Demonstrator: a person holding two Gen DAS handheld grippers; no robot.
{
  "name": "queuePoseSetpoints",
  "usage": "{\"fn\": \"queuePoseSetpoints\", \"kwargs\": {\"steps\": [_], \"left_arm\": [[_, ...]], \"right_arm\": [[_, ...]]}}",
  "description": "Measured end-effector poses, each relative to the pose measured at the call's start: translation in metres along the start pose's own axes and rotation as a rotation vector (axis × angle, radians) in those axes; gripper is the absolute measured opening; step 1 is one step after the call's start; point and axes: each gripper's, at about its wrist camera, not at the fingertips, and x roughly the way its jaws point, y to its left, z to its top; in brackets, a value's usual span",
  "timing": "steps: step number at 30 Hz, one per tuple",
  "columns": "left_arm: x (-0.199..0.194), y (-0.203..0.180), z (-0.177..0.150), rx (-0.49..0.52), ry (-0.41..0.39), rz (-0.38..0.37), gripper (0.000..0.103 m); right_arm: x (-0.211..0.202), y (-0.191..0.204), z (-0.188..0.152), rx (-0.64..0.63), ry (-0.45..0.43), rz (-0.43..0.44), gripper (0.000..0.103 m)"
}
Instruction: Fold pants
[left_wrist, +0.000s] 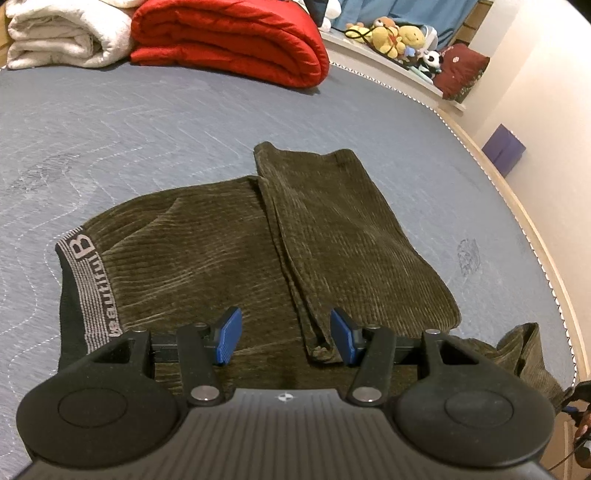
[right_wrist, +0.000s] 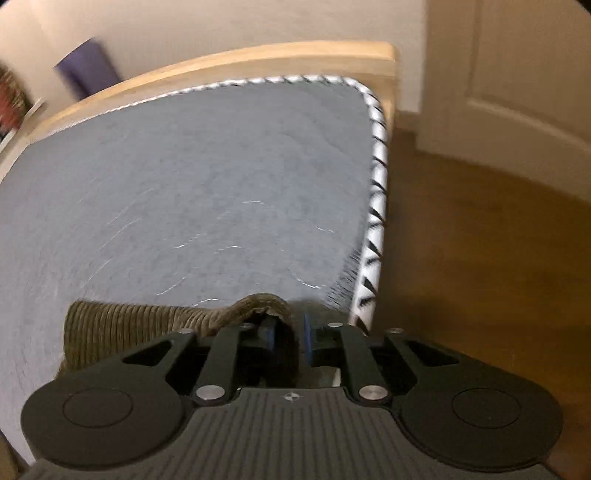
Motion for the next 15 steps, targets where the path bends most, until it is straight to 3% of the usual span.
{"fn": "queuePoseSetpoints", "kwargs": {"steps": [3, 8, 11, 15], "left_arm": [[0.005, -0.002, -0.001, 0.004, 0.008, 0.006, 0.059], [0.011, -0.002, 0.000, 0.006, 0.016, 0.014, 0.061], [0.011, -0.001, 0.001, 0.002, 0.019, 0.015, 0.062], [0.011, 0.000, 0.003, -0.005, 0.021, 0.008, 0.062]], "right_arm": [[-0.013, -0.001, 0.003, 0.031, -0.039, 0.029, 0.033], [-0.040, -0.007, 0.011, 0.115, -0.109, 0.047, 0.036], [-0.028, -0.012, 0.016, 0.131, -0.072, 0.051, 0.040], [0.005, -0.036, 0.022, 0.236, 0.055, -0.019, 0.044]]}}
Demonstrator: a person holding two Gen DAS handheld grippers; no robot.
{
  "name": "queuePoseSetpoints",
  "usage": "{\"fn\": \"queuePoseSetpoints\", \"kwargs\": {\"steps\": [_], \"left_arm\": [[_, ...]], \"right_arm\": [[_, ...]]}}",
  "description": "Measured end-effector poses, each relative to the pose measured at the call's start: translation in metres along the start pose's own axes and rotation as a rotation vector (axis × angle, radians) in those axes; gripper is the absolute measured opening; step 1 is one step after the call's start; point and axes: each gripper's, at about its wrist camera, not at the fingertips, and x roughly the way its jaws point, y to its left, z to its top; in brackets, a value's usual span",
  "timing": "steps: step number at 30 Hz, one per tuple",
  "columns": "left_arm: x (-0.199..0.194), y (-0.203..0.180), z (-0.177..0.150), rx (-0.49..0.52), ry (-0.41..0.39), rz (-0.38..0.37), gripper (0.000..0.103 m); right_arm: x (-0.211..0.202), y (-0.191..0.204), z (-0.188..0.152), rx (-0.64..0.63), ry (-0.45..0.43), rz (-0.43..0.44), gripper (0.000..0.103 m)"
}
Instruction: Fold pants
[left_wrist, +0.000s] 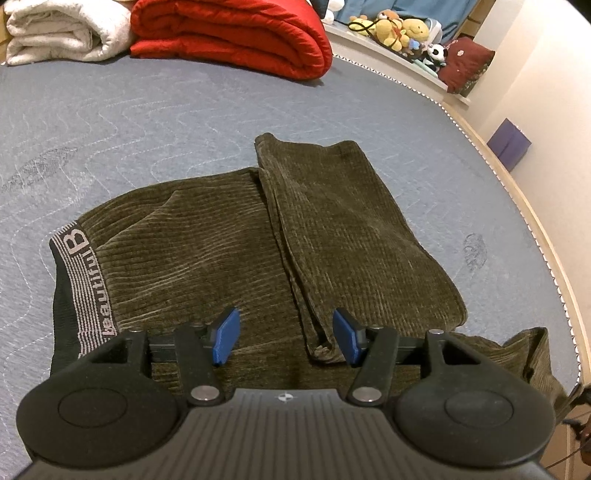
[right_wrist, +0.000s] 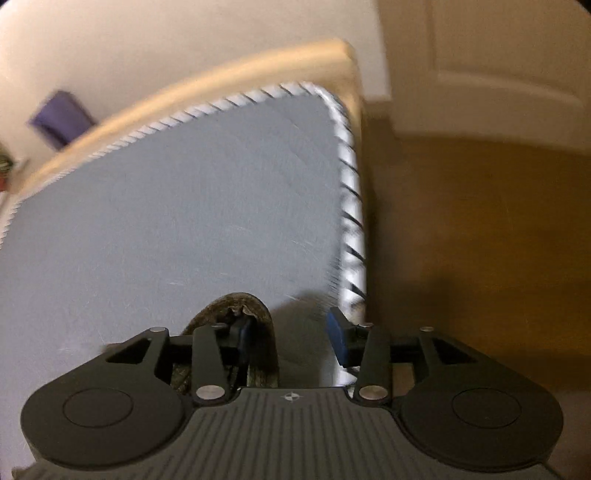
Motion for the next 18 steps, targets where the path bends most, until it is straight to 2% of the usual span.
{"fn": "queuePoseSetpoints", "kwargs": {"steps": [3, 12, 18], "left_arm": [[-0.002, -0.002, 0.000, 0.001, -0.001, -0.009, 0.062], [-0.008, 0.003, -0.003, -0.002, 0.001, -0.017, 0.062], [-0.017, 0.011, -0.001, -0.017, -0.013, -0.027, 0.062]], "right_arm": [[0.004, -0.010, 0.003, 0.037, 0.025, 0.000, 0.044], [-0.019, -0.008, 0.017, 0.036, -0.043, 0.122, 0.044], [0.018, -0.046, 0.036, 0.229, 0.044, 0.021, 0.046]]}}
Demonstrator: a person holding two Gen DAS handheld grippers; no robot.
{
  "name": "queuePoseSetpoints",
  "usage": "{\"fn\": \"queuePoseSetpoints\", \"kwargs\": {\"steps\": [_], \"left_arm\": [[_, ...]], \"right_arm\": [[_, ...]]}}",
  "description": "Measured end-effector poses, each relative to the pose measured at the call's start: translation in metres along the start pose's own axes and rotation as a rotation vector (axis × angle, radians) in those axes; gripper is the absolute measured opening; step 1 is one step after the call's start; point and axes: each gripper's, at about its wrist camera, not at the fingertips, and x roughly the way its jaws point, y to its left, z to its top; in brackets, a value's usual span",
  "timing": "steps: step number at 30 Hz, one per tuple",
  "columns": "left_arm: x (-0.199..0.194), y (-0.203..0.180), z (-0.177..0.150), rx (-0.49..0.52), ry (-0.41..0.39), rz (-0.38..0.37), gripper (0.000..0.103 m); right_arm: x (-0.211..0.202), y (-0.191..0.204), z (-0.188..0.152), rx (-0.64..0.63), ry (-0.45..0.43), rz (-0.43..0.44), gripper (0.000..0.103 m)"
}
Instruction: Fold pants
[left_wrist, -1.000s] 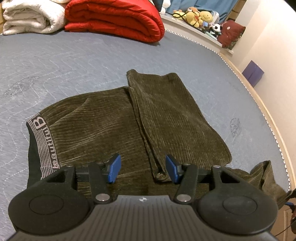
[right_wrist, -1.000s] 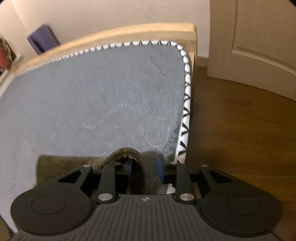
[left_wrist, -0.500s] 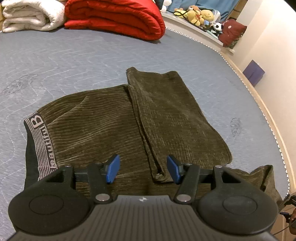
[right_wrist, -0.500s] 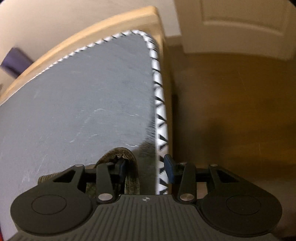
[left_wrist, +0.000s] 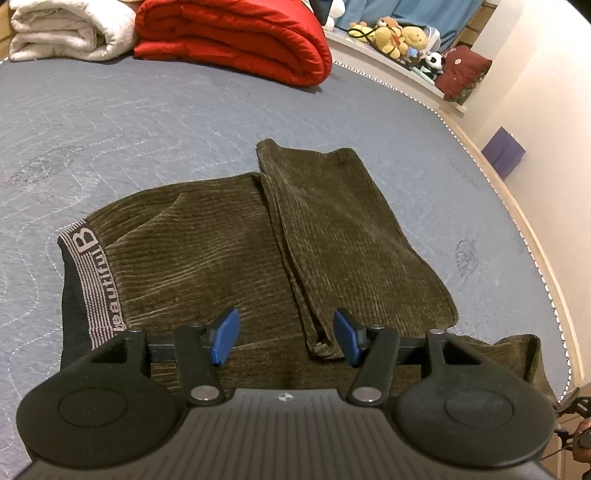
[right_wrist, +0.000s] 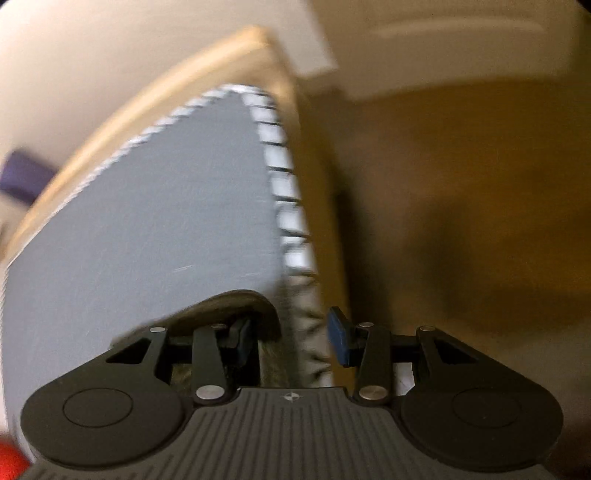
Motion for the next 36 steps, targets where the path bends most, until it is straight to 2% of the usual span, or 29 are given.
{"fn": "queuePoseSetpoints", "kwargs": {"steps": [3, 7, 10, 13, 14, 16, 19, 21, 22, 23, 25, 27, 28, 30, 31, 32, 33, 34, 36], "left_arm": [[-0.003, 0.000, 0.000, -0.002, -0.002, -0.006, 0.062], [-0.004, -0.001, -0.003, 0.005, 0.002, -0.008, 0.062], [-0.004, 0.003, -0.004, -0.002, 0.007, -0.004, 0.062], [-0.006, 0.006, -0.004, -0.004, 0.003, -0.002, 0.062], [-0.007, 0.006, -0.004, -0.004, 0.002, -0.004, 0.062], [-0.007, 0.006, -0.003, -0.004, 0.001, -0.008, 0.062], [-0.005, 0.001, -0.002, -0.001, 0.003, -0.011, 0.062], [-0.002, -0.004, -0.003, 0.008, 0.010, -0.012, 0.062], [0.000, -0.007, -0.004, 0.015, 0.016, -0.012, 0.062], [0.002, -0.009, -0.006, 0.022, 0.021, -0.012, 0.062], [0.006, -0.013, -0.007, 0.033, 0.030, -0.011, 0.062], [0.009, -0.015, -0.008, 0.036, 0.035, -0.009, 0.062], [0.010, -0.015, -0.008, 0.036, 0.037, -0.009, 0.062], [0.012, -0.016, -0.008, 0.039, 0.038, -0.010, 0.062], [0.013, -0.016, -0.008, 0.040, 0.038, -0.010, 0.062], [0.013, -0.016, -0.008, 0.042, 0.038, -0.008, 0.062], [0.014, -0.016, -0.008, 0.043, 0.039, -0.006, 0.062], [0.015, -0.016, -0.008, 0.045, 0.042, -0.004, 0.062], [0.017, -0.015, -0.008, 0.045, 0.047, 0.002, 0.062]], "right_arm": [[-0.007, 0.005, -0.001, -0.038, -0.031, 0.038, 0.046], [-0.014, 0.017, 0.007, -0.102, -0.141, 0.130, 0.046], [-0.004, 0.010, 0.023, -0.081, -0.202, 0.190, 0.044], [0.001, -0.006, 0.039, -0.039, -0.282, 0.076, 0.048], [0.000, -0.010, 0.044, -0.041, -0.301, 0.063, 0.048], [-0.005, -0.008, 0.045, -0.088, -0.307, 0.114, 0.048], [-0.022, 0.019, 0.033, -0.309, -0.289, 0.312, 0.051], [-0.035, 0.044, 0.012, -0.537, -0.263, 0.436, 0.064], [-0.038, 0.052, 0.002, -0.624, -0.230, 0.475, 0.076], [-0.038, 0.062, -0.012, -0.721, -0.162, 0.500, 0.083], [-0.028, 0.073, -0.031, -0.809, -0.079, 0.413, 0.083], [-0.012, 0.072, -0.038, -0.758, 0.014, 0.298, 0.083], [-0.004, 0.068, -0.038, -0.695, 0.060, 0.281, 0.083], [0.010, 0.066, -0.036, -0.601, 0.123, 0.289, 0.080], [0.015, 0.069, -0.037, -0.590, 0.139, 0.284, 0.072], [0.020, 0.072, -0.038, -0.592, 0.142, 0.268, 0.056], [0.020, 0.074, -0.041, -0.588, 0.132, 0.233, 0.045], [0.022, 0.076, -0.041, -0.564, 0.123, 0.197, 0.027], [0.021, 0.079, -0.037, -0.483, 0.102, 0.197, 0.025]]}}
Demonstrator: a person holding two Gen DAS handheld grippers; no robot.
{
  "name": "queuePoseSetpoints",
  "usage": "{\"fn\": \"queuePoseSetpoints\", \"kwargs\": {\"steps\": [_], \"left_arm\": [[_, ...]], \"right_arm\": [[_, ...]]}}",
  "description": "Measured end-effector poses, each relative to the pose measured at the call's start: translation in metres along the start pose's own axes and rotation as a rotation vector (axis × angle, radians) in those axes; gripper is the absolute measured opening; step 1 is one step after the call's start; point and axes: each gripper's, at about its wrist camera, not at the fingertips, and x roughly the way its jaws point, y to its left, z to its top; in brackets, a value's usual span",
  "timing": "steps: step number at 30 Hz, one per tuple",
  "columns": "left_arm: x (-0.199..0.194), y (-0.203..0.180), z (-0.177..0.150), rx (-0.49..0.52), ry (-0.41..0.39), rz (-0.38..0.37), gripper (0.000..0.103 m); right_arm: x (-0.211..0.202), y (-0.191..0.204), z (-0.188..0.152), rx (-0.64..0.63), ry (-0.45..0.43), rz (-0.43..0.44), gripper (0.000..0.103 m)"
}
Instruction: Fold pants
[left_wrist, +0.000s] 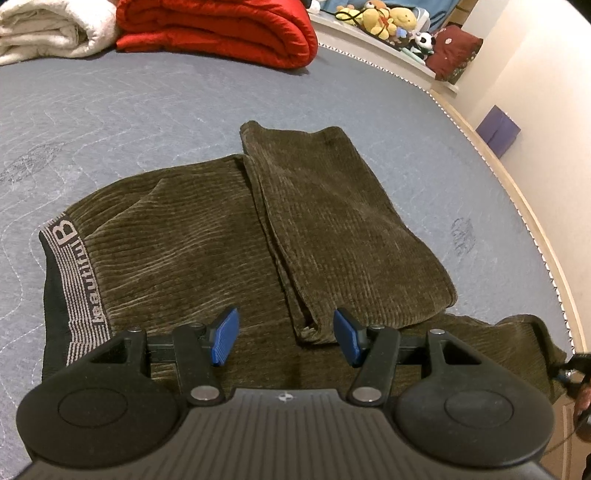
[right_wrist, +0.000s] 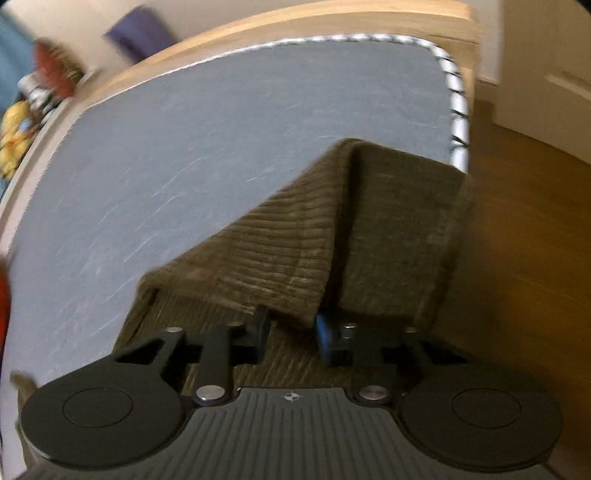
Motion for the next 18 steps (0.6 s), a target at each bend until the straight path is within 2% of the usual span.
{"fn": "queuePoseSetpoints", "kwargs": {"steps": [2, 6, 7, 8, 9, 10, 13, 15, 18], "left_arm": [[0.001, 0.003, 0.000, -0.003, 0.002, 0.006, 0.062], [-0.001, 0.009, 0.000, -0.005, 0.002, 0.009, 0.062], [-0.001, 0.010, -0.001, 0.001, 0.002, 0.011, 0.062], [-0.001, 0.011, -0.002, 0.009, 0.004, 0.016, 0.063], [0.000, 0.012, -0.002, 0.015, 0.007, 0.020, 0.063], [0.000, 0.013, -0.003, 0.017, 0.008, 0.022, 0.063], [-0.002, 0.016, -0.003, 0.009, 0.005, 0.023, 0.063], [-0.004, 0.015, -0.002, 0.011, -0.003, 0.023, 0.063], [-0.003, 0.011, -0.003, 0.017, -0.002, 0.020, 0.063]], "right_arm": [[-0.006, 0.009, 0.008, 0.000, -0.106, 0.019, 0.022], [-0.032, 0.024, 0.026, -0.048, -0.457, 0.143, 0.022], [-0.036, 0.023, 0.028, -0.039, -0.505, 0.151, 0.028], [-0.038, 0.022, 0.028, -0.035, -0.515, 0.147, 0.052], [-0.039, 0.022, 0.025, -0.036, -0.516, 0.144, 0.062], [-0.041, 0.023, 0.020, -0.045, -0.517, 0.149, 0.066], [-0.038, 0.041, 0.006, -0.157, -0.459, 0.192, 0.066], [-0.036, 0.062, -0.013, -0.309, -0.368, 0.273, 0.066], [-0.027, 0.098, -0.056, -0.574, -0.182, 0.392, 0.066]]}}
